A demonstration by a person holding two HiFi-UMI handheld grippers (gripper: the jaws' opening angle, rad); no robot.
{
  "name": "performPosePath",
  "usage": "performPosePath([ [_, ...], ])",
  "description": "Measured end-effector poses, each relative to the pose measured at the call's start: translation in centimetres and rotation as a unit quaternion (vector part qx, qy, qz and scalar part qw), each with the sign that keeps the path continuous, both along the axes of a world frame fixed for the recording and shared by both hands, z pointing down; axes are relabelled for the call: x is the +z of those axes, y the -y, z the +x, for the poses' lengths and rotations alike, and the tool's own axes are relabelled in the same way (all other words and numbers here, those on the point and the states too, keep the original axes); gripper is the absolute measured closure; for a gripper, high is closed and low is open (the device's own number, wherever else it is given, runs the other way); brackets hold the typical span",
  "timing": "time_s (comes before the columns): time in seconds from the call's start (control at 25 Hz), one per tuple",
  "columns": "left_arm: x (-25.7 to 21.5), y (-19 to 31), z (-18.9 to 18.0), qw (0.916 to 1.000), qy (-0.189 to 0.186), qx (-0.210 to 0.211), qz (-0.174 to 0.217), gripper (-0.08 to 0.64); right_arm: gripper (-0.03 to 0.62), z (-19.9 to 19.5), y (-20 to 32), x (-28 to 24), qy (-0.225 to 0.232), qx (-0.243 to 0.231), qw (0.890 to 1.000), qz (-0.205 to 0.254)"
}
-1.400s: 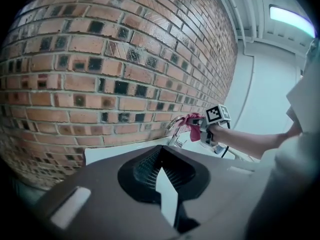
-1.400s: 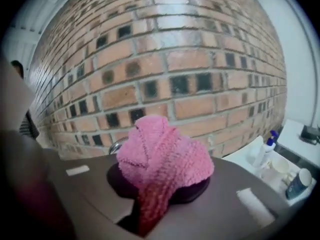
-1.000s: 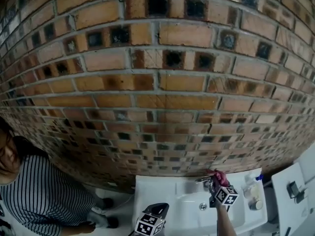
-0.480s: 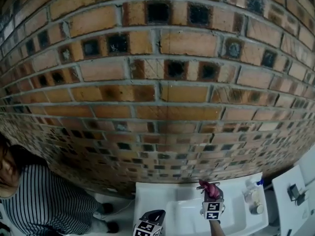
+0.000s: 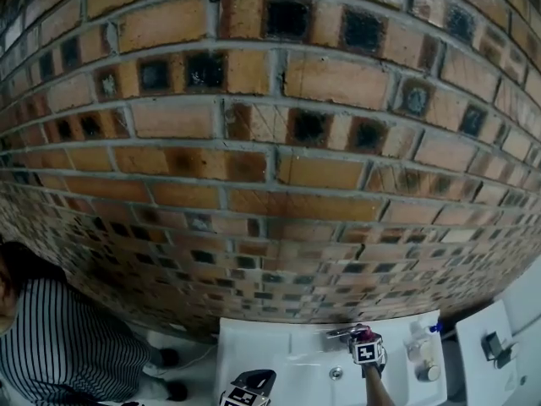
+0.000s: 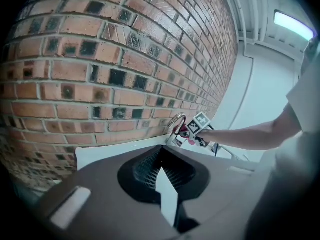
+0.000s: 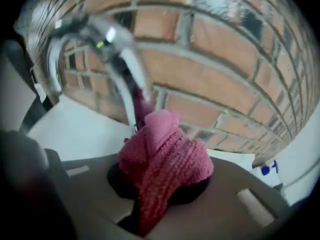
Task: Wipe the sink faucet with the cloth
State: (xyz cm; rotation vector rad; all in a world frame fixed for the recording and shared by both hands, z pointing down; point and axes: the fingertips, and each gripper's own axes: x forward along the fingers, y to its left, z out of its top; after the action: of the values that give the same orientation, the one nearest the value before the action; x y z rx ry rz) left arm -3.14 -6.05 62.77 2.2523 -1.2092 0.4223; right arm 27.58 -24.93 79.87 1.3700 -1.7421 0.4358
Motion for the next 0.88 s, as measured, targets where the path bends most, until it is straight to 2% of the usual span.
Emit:
performPosePath([
  [0.04,0.0,0.0,0.0,1.0,0.001,0.0,-0.001,0.548,0.546,0.2,0.4,0.4,-0.044,-0.03,0.999,0.002],
  [0.08,0.1,0.0,-0.1,1.0,0.002,0.0,-0.002,0.548,0.541,0.5,1.0,0.4,-0.099,-0.071,0.993,0.006],
  [0.12,0.2,0.1,-0.2,1.0,0.003,-0.001,-0.004,0.548,0.541,0.8,1.6,0.4,-0.164,-0.122,0.979,0.007],
  [0.2,0.5,0.1,-0.6,0.9999,0.005,-0.006,-0.007,0.548,0.531,1.4,2.4,1.3,-0.289,-0.224,0.931,-0.012],
  [0.24,0.7,0.2,-0.8,0.9999,0.006,-0.009,-0.01,0.548,0.531,1.5,2.2,2.2,-0.317,-0.257,0.913,-0.026],
  [0.28,0.8,0.3,-1.0,0.9998,0.006,-0.014,-0.012,0.548,0.531,1.3,1.9,3.1,-0.313,-0.274,0.908,-0.038],
  [0.36,0.8,0.6,-1.3,0.9997,0.004,-0.021,-0.014,0.548,0.531,0.9,0.7,4.4,-0.259,-0.28,0.923,-0.055],
  [0.44,0.6,0.9,-1.5,0.9995,0.001,-0.027,-0.014,0.548,0.531,1.0,-0.4,5.1,-0.177,-0.255,0.948,-0.063],
  [0.52,0.6,1.1,-1.8,0.9994,-0.002,-0.033,-0.013,0.548,0.541,1.9,-1.1,5.5,-0.052,-0.179,0.981,-0.063],
  [0.56,0.8,1.1,-2.0,0.9992,-0.003,-0.037,-0.014,0.548,0.54,2.4,-1.6,5.6,0.013,-0.132,0.989,-0.063],
  [0.6,1.1,1.1,-2.2,0.999,-0.004,-0.041,-0.017,0.548,0.54,2.8,-2.2,5.6,0.057,-0.094,0.992,-0.062],
  [0.64,1.3,1.0,-2.3,0.9988,-0.005,-0.043,-0.02,0.548,0.54,3.2,-3.0,5.7,0.072,-0.068,0.993,-0.06],
  [0.76,1.9,1.0,-2.2,0.9986,-0.01,-0.044,-0.026,0.548,0.545,3.5,-5.2,5.5,0.055,-0.026,0.996,-0.063],
  [0.88,1.7,1.6,-1.4,0.9989,-0.017,-0.038,-0.024,0.548,0.535,0.6,-7.8,6.3,0.081,-0.023,0.99,-0.115],
])
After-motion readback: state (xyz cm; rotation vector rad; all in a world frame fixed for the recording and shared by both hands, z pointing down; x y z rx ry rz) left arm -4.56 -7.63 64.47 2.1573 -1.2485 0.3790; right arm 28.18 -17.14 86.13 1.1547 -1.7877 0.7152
